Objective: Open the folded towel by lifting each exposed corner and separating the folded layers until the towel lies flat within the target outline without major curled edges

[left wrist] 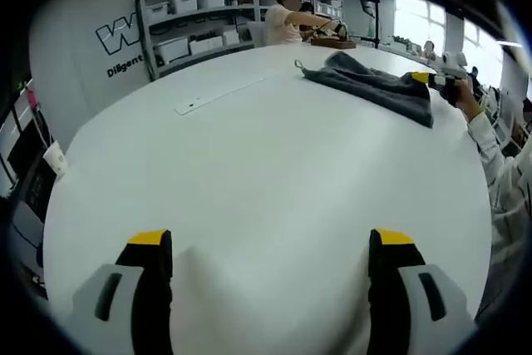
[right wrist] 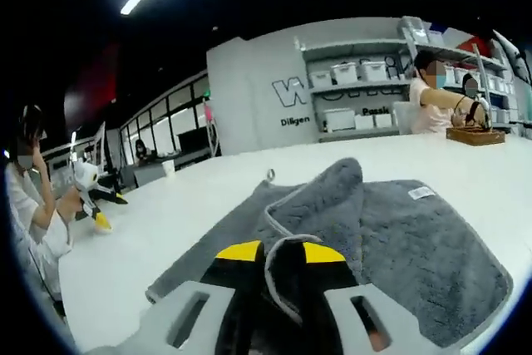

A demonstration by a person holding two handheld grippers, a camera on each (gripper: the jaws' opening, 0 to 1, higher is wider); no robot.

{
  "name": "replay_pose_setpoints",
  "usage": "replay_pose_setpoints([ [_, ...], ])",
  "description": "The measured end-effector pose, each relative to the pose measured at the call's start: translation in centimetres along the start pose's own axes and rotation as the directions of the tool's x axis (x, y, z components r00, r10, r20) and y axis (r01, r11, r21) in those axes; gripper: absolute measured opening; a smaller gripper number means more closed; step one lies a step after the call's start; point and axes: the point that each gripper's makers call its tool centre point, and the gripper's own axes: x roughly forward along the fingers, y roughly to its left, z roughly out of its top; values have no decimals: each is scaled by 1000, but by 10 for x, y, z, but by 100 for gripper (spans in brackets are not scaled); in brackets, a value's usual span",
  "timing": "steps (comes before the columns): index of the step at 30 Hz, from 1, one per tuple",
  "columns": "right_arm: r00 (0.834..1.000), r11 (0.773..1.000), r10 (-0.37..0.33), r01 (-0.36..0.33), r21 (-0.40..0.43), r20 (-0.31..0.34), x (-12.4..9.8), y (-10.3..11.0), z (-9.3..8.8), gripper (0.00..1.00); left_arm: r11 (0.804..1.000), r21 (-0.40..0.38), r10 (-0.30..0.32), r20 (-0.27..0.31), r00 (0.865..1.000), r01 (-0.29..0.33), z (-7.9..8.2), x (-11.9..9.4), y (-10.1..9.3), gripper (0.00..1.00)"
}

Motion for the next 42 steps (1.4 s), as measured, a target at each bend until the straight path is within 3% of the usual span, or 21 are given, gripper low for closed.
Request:
replay_pose_setpoints([
  [1, 1000, 999, -12, 12, -49, 11, -1, -1, 3, 0, 1000, -1, -2, 6, 1000, 2, 1, -1, 0, 96],
  [9, 999, 998, -18, 21, -63, 51, -4, 15, 21, 0, 1000, 1, -12, 44, 999, 12, 8, -9, -2, 96],
  [24, 983, 984, 94, -68, -162, 156, 2, 102, 68, 0, 1000, -16, -20, 117, 993, 22, 20, -22, 0, 96],
  [33, 949, 960, 227, -181, -213, 217, -3, 163, 90, 0, 999, -24, -20, 134, 991, 23, 22, -23, 1, 96],
  [38, 934, 942, 284, -231, -242, 215, -3, 190, 89, 0, 999, -28, -19, 133, 991, 23, 21, -22, 2, 96],
  [42, 917, 913, 358, -304, -272, 175, -3, 219, 78, 0, 999, -32, -17, 132, 991, 21, 21, -22, 3, 95],
])
